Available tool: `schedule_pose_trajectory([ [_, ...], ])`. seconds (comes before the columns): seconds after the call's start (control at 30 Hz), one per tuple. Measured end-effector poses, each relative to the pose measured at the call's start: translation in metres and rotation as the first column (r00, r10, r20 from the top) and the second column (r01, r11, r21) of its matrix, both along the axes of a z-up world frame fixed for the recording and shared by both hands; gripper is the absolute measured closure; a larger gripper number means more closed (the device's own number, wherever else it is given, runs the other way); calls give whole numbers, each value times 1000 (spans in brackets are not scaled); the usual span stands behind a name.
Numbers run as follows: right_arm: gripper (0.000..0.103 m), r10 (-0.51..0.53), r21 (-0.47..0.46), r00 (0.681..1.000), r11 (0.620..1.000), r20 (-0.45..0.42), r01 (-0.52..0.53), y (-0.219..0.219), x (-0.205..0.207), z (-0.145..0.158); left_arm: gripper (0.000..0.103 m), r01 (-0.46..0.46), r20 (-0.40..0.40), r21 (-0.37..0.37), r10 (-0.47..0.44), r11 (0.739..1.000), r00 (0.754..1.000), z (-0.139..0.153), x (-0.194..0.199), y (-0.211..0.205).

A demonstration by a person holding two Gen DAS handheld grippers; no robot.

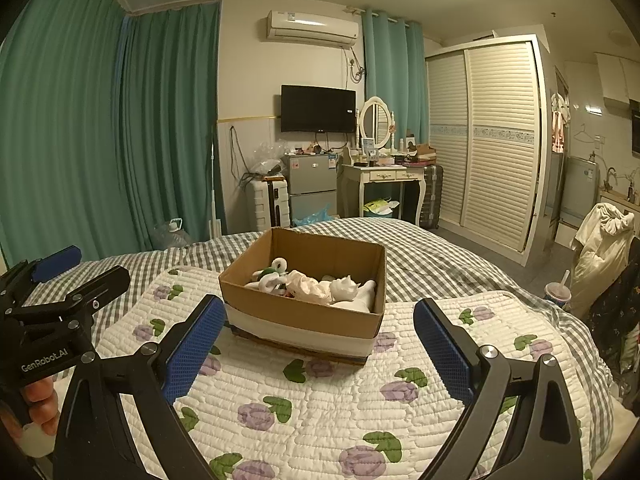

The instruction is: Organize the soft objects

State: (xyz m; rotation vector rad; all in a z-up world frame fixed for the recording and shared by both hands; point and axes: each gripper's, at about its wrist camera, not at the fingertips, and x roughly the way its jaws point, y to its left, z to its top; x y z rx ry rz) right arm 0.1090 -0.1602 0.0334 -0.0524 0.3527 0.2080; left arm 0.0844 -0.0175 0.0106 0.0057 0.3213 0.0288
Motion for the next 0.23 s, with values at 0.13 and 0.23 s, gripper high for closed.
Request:
schedule_pose_trajectory([
  [0.13, 7, 1, -2, 1000, 1000, -3, -1, 0, 0, -1, 13, 2, -2, -4, -2, 1000, 1000, 0, 0, 1],
  [0.23, 7, 1, -2, 1000, 1000, -5, -1, 0, 1, -1, 13, 1, -2, -1, -1, 1000, 1000, -1, 0, 1],
])
